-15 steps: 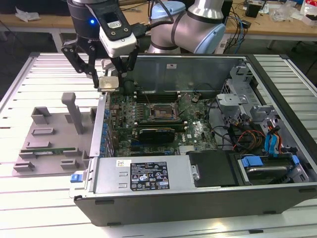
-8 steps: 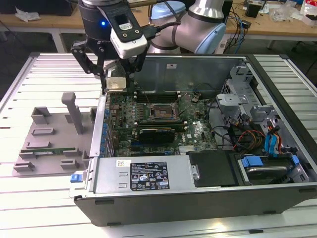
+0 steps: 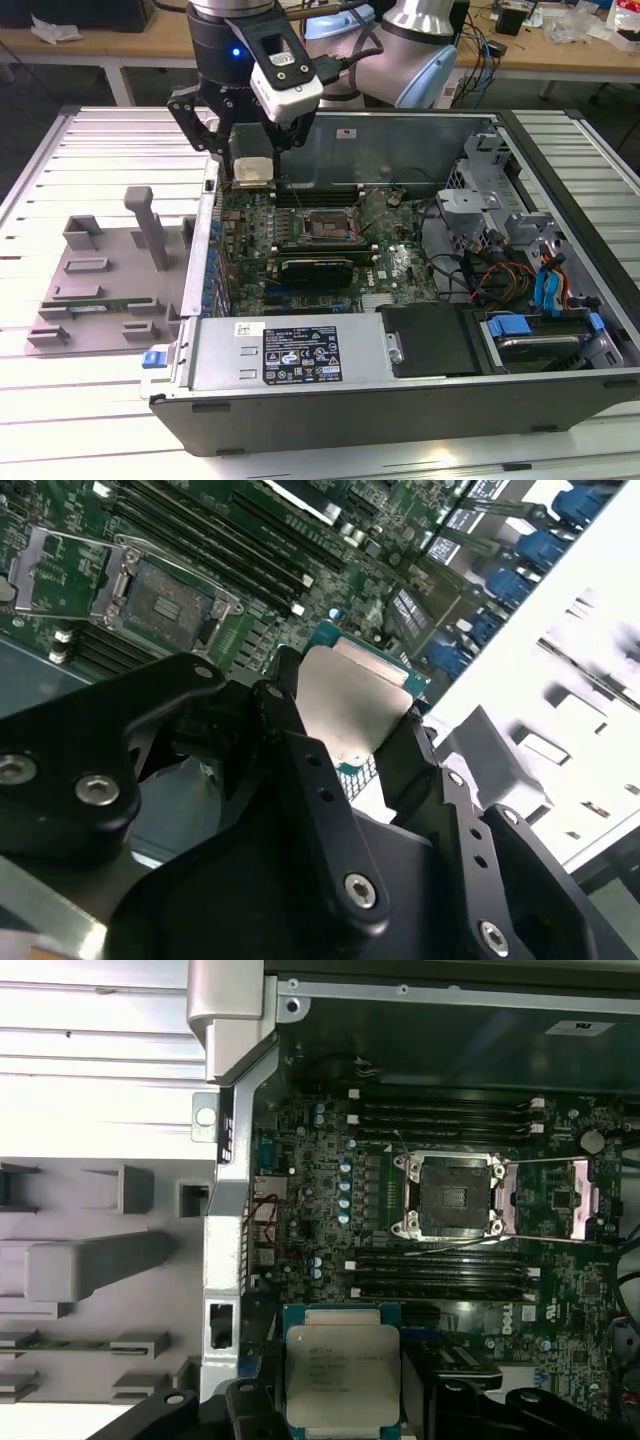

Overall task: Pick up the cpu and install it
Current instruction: 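Pick up the cpu and move it towards the insertion slot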

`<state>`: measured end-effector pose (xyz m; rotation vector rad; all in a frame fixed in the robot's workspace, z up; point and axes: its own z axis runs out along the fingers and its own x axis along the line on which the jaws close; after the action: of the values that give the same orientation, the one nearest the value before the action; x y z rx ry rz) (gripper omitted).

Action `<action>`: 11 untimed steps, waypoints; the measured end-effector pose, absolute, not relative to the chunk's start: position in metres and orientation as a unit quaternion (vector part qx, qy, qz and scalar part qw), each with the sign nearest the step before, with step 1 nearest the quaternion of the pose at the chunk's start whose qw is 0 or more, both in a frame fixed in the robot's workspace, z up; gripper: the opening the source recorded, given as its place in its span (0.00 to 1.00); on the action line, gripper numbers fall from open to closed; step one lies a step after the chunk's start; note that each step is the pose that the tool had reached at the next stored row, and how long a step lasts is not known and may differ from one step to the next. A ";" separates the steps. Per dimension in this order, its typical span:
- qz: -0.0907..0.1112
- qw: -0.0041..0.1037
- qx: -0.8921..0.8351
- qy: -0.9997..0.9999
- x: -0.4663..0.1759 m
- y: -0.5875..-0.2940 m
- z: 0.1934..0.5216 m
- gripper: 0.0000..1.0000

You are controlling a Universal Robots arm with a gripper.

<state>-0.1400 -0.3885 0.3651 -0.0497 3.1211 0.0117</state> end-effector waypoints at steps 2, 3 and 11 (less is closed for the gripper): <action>0.004 0.010 -0.016 1.000 -0.135 -0.388 0.364 0.55; 0.004 0.010 -0.016 1.000 -0.133 -0.388 0.363 0.55; 0.004 0.010 -0.016 1.000 -0.118 -0.387 0.357 0.55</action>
<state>-0.1181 -0.3869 0.3573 -0.0496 3.1211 0.0118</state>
